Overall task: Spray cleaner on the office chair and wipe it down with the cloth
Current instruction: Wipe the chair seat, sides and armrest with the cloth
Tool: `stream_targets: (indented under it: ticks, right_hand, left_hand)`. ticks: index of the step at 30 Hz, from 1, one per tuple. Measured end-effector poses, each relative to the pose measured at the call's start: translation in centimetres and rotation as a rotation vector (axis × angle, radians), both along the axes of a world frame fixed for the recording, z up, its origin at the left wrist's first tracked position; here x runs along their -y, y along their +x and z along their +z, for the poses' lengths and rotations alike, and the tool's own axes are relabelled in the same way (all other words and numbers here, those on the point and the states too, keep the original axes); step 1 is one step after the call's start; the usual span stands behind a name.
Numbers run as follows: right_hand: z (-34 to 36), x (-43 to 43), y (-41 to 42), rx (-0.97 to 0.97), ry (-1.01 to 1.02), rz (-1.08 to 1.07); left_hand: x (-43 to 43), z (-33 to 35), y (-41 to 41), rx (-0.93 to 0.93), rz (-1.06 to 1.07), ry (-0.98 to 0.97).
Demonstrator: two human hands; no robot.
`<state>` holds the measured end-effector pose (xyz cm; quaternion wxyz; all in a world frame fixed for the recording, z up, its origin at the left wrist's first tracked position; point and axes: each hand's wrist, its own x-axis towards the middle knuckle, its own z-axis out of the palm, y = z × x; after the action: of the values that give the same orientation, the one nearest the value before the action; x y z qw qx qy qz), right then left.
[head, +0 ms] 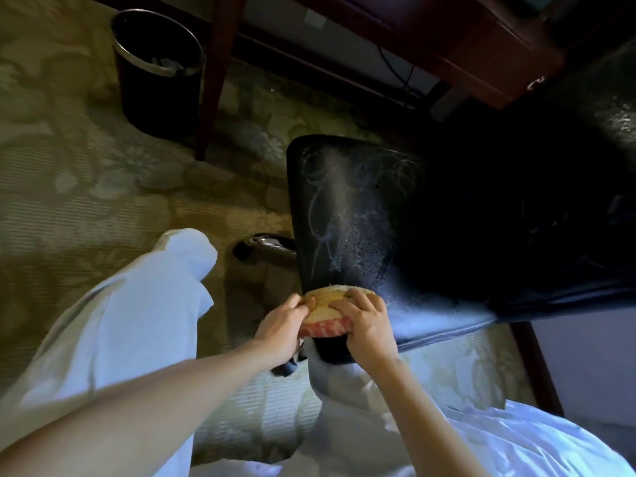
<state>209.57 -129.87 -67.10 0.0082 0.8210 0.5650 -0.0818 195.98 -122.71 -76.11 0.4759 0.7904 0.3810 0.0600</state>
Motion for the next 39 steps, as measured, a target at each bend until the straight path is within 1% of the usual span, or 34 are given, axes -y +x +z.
stream_targets:
  ticks: [1, 6, 10, 12, 14, 15, 17, 18, 20, 23, 26, 30, 35, 37, 39]
  right_hand:
    - [0.0, 0.0, 0.0, 0.002, 0.001, 0.007]
    - [-0.6, 0.4, -0.3, -0.044, 0.033, 0.009]
    - [-1.5, 1.4, -0.8, -0.022, 0.027, 0.021]
    - [-1.6, 2.3, -1.3, -0.013, -0.014, 0.023]
    - [-1.6, 3.0, -2.1, -0.001, -0.042, 0.059]
    - [-1.6, 3.2, -2.3, -0.003, -0.054, 0.084]
    - [-1.2, 3.4, -2.4, -0.052, -0.05, 0.112]
    - [-0.9, 3.5, -2.3, -0.082, -0.023, 0.112]
    - [-0.1, 3.9, -1.6, -0.107, 0.099, 0.06]
    - [1.6, 4.6, 0.1, -0.115, 0.36, -0.08]
    - [3.3, 5.8, 2.5, -0.149, 0.529, -0.193]
    - [2.9, 8.0, 7.3, -0.125, 0.749, -0.405]
    - [1.4, 11.6, 15.1, -0.192, 0.9, -0.641]
    - [1.1, 13.4, 17.4, -0.249, 0.976, -0.807]
    - [0.1, 14.8, 19.4, -0.327, 1.019, -1.02]
  left_hand:
    - [0.0, -0.1, 0.0, 0.006, 0.005, -0.008]
    - [-0.1, -0.6, -0.2, 0.014, -0.008, 0.071]
    - [0.9, -1.2, -0.5, 0.017, 0.025, 0.062]
    - [2.0, -1.5, -0.7, 0.018, 0.073, -0.001]
    - [3.5, -1.6, -1.1, 0.039, 0.157, -0.127]
    - [4.2, -1.5, -1.2, 0.038, 0.16, -0.171]
    - [5.2, -1.2, -1.7, 0.023, 0.111, -0.172]
    - [5.3, -0.8, -1.9, 0.013, 0.096, -0.142]
    - [4.7, 0.6, -2.0, 0.045, 0.076, -0.024]
    - [2.8, 4.0, -1.1, 0.177, 0.04, 0.199]
    - [0.8, 7.8, 2.0, 0.227, -0.073, 0.462]
    - [0.2, 11.8, 9.0, 0.239, -0.309, 0.736]
    - [2.5, 14.3, 19.7, 0.239, -0.607, 0.996]
    - [4.4, 15.0, 24.4, 0.244, -0.716, 1.075]
    - [6.6, 15.7, 28.9, 0.237, -0.818, 1.131]
